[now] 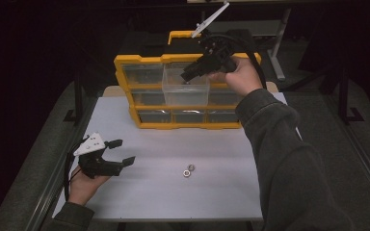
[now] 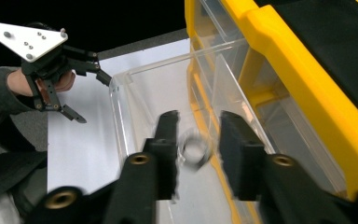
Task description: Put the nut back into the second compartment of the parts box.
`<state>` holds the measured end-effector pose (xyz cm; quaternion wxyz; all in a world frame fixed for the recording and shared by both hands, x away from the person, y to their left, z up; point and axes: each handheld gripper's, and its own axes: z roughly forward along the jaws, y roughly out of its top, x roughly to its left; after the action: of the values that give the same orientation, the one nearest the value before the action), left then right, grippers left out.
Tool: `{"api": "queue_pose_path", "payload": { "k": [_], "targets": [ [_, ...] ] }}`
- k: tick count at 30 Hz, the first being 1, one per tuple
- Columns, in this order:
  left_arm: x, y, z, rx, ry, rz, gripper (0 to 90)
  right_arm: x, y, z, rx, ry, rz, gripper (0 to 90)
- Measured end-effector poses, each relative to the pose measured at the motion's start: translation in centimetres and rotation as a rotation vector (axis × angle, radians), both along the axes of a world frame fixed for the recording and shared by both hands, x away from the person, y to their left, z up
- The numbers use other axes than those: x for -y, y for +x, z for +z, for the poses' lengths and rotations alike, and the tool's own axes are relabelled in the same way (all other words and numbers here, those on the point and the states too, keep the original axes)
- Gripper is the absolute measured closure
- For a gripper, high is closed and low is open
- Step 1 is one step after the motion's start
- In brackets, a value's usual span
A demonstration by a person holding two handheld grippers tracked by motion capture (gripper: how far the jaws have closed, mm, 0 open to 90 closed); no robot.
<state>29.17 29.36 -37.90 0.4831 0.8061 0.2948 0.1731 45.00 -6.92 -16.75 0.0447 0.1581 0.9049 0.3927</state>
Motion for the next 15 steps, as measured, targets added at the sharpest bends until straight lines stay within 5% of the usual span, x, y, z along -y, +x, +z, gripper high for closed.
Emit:
{"api": "queue_pose_path", "payload": {
  "k": [6,15],
  "targets": [
    [0.1,-0.1,0.0,-0.006,0.000,0.001,19.6,0.0,-0.5,0.1,0.010,-0.022,-0.014,63.3],
    [0.3,-0.1,0.0,-0.010,0.005,-0.003,19.6,1.0,-2.3,1.7,0.059,0.012,-0.016,62.5]
  ]
}}
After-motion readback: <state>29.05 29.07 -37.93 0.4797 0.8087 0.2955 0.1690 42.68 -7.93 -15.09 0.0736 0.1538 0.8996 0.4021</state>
